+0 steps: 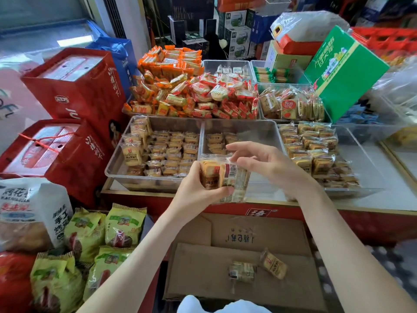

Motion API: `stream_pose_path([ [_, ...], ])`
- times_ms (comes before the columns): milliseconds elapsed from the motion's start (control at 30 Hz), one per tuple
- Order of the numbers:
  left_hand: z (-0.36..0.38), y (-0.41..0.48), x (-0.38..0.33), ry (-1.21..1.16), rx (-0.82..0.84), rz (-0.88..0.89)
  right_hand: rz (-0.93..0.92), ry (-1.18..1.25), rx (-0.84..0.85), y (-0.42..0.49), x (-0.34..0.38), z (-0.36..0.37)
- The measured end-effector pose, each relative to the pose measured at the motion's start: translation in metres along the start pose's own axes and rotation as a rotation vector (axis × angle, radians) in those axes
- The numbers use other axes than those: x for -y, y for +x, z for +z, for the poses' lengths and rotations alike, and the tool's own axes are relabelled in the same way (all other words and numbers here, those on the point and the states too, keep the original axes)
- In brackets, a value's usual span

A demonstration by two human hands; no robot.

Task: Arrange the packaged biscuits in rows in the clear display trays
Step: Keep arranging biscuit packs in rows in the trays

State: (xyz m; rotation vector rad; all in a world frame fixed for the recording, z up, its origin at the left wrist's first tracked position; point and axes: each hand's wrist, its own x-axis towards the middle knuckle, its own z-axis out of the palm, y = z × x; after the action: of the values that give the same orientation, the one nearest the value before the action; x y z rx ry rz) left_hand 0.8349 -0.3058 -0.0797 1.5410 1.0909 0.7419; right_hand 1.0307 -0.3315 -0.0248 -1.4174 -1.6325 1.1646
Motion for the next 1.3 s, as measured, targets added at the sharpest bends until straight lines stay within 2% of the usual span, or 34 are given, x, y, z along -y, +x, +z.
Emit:
stream_pose_path([
  [67,0.002,-0.001,-0.001,0.067,-0.029,0.038,0.017,-0.237,-0.060,0.001,0.002,0.001],
  [133,0.004,-0.002,0.000,0.128,-0.061,0.055,-0.018,-0.327,-0.089,0.001,0.003,0.007],
  [367,0.010,0.000,0.011,0.196,-0.129,0.081,-0.208,-0.381,-0.285,0.004,-0.013,0.020],
  [500,0.009,0.003,0.006,0.137,-0.120,0.061,-0.332,-0.391,-0.428,0.009,-0.019,0.023],
  [567,0.009,0.007,0.003,0.051,-0.133,-0.007,-0.326,-0.358,-0.460,0.013,-0.020,0.022],
  [633,0.009,0.012,0.000,-0.140,-0.184,-0.152,-0.221,-0.315,-0.502,0.015,-0.022,0.020],
  [700,0.007,0.018,-0.002,-0.359,-0.219,-0.282,-0.029,-0.199,-0.519,0.013,-0.026,0.021],
  [800,0.008,0.024,-0.009,-0.586,-0.189,-0.336,0.212,0.270,-0.359,0.008,-0.031,0.035],
  [867,0.012,0.024,-0.014,-0.680,-0.160,-0.352,0.190,0.496,-0.335,0.008,-0.034,0.045],
  [1000,0.020,0.026,-0.017,-0.748,-0.156,-0.354,0.118,0.726,-0.428,0.008,-0.030,0.051],
  [1133,0.027,0.026,-0.018,-0.716,-0.202,-0.340,0.125,0.776,-0.510,0.007,-0.026,0.051],
  [1300,0.030,0.023,-0.016,-0.671,-0.239,-0.322,0.121,0.680,-0.576,0.006,-0.031,0.050],
])
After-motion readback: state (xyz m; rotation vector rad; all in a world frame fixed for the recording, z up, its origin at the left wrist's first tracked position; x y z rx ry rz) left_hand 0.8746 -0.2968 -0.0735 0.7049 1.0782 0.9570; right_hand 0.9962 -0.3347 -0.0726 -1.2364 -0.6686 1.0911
